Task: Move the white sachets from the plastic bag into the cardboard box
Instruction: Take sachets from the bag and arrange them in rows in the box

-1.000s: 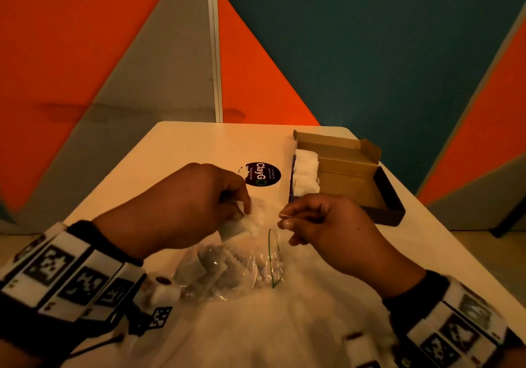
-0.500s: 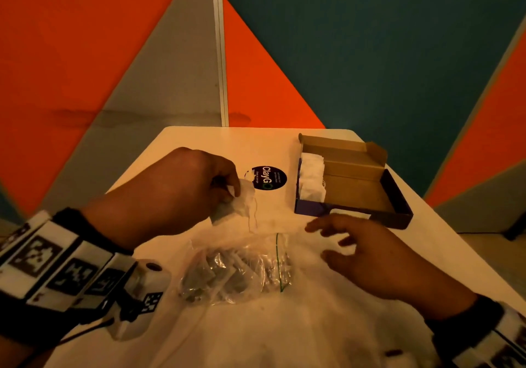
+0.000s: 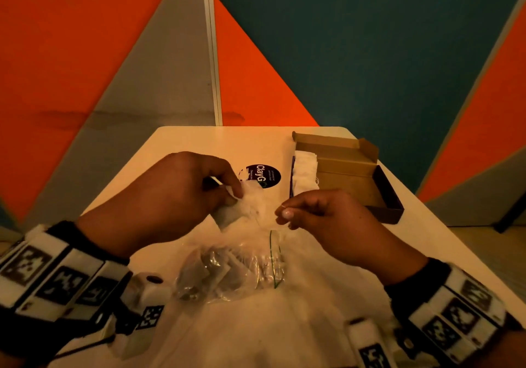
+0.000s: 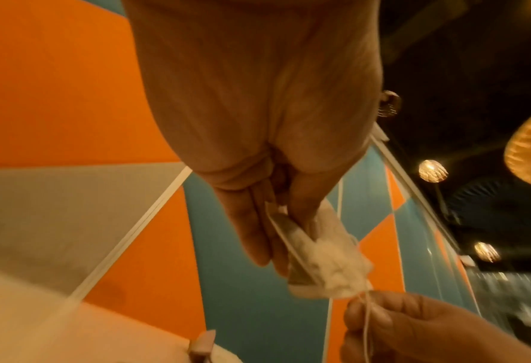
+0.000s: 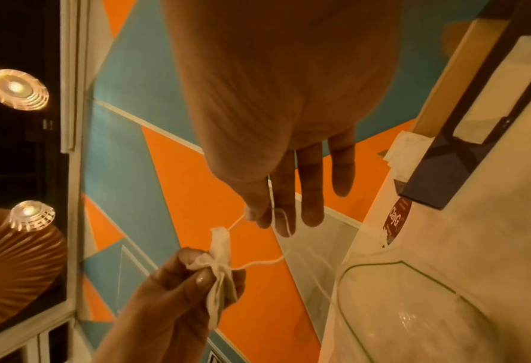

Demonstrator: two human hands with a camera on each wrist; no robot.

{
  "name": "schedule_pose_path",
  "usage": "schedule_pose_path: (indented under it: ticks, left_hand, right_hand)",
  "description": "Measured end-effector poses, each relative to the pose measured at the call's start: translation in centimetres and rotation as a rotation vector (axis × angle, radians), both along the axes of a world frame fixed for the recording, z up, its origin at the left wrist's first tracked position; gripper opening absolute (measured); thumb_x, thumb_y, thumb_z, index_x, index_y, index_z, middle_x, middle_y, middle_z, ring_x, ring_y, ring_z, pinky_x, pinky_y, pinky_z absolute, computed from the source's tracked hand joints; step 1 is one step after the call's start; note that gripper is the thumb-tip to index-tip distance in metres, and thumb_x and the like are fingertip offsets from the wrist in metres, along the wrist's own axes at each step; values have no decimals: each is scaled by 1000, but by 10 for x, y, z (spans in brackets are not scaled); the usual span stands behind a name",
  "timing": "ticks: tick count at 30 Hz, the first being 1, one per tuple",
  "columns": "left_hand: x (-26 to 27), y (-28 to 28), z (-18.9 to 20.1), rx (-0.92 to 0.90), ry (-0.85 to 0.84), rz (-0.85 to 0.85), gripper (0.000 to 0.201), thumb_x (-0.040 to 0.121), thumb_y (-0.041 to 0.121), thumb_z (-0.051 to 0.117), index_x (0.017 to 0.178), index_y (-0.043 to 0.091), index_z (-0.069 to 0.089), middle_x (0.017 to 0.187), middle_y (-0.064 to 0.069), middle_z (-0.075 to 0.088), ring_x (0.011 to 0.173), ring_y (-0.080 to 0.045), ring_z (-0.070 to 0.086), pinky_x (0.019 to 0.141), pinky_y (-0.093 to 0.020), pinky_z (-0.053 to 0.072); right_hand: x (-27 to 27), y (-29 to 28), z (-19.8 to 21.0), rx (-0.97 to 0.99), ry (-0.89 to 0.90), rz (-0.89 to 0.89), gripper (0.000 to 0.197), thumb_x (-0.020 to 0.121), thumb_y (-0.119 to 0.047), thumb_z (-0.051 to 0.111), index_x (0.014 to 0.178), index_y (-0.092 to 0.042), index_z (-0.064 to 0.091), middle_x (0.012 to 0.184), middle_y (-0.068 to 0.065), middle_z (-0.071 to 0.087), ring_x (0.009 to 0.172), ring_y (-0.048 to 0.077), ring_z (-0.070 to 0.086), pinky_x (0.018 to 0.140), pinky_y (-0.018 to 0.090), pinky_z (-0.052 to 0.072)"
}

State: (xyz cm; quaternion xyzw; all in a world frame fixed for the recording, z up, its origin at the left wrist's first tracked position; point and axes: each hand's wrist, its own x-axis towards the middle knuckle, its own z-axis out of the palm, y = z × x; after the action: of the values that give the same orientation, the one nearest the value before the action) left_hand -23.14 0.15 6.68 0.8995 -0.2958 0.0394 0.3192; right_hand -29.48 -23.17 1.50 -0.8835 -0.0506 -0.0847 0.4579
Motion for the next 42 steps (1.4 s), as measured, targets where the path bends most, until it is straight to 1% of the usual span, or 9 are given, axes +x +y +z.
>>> schedule_pose_path:
  ticks: [4,8,16,21,26,30,36,40,42]
  left_hand:
    - [-1,-1,-14,-457,277,-117,12,75,10,77,77,21,74,89,1,76,85,-42,68,80,-53,56]
    - [-9,-16,-35,-844,445,-199,14,60,9,81,71,17,75,84,-8,74,85,-27,70,78,-31,55]
    - [-20,-39,-54,-1192,638,-326,18,63,-2,84,73,7,71,75,-11,69,68,-21,67,63,-28,56]
    - [-22,-43,-53,-1192,652,-304,20,61,-5,80,74,6,71,79,-12,70,69,-21,69,61,-27,56]
    - [-24,-45,-55,-1174,632,-260,18,69,-5,67,69,11,74,77,-7,71,67,-18,68,60,-25,55]
    - [-28,-50,-56,-1128,607,-230,13,69,-4,71,72,8,72,86,-14,72,76,-24,70,65,-30,55]
    - [-30,-46,-53,-948,547,-135,9,73,0,72,78,8,73,93,-12,75,85,-25,72,74,-34,56]
    - [-29,-34,-36,-599,367,4,15,84,6,74,81,20,75,86,-2,77,86,-39,70,84,-52,57]
    - [-31,-30,-24,-372,205,15,15,86,15,72,81,29,74,78,7,75,74,-22,71,75,-34,58]
  right_hand:
    - [-4,-2,4,153,-32,-35,15,93,-25,59,95,-29,74,89,-15,76,80,7,71,70,21,57]
    - [-7,8,6,201,-19,-2,18,96,-23,56,91,-27,73,85,-14,75,79,9,70,72,24,57]
    - [-19,22,7,44,-2,36,16,91,-28,61,85,-26,76,83,-13,73,80,2,67,73,19,57]
    - [-22,18,8,-59,-30,-4,14,89,-34,63,101,-36,72,93,-24,70,88,-7,64,77,19,56]
    - [-25,9,10,393,-274,-102,16,89,-24,60,99,-34,67,110,-21,69,109,1,63,92,32,55]
    - [-34,20,13,472,-251,194,32,86,-30,50,106,-39,73,111,-24,69,113,-4,60,87,10,48]
    - [-29,20,10,454,-224,117,29,86,-34,50,105,-30,72,105,-19,73,107,-2,64,84,8,47]
    - [-31,12,12,202,-222,-32,26,73,-54,57,95,-47,70,95,-42,65,100,-18,57,73,-2,43]
    - [-31,12,12,-48,-176,-90,37,65,-70,56,95,-53,69,96,-46,60,100,-22,53,77,1,41]
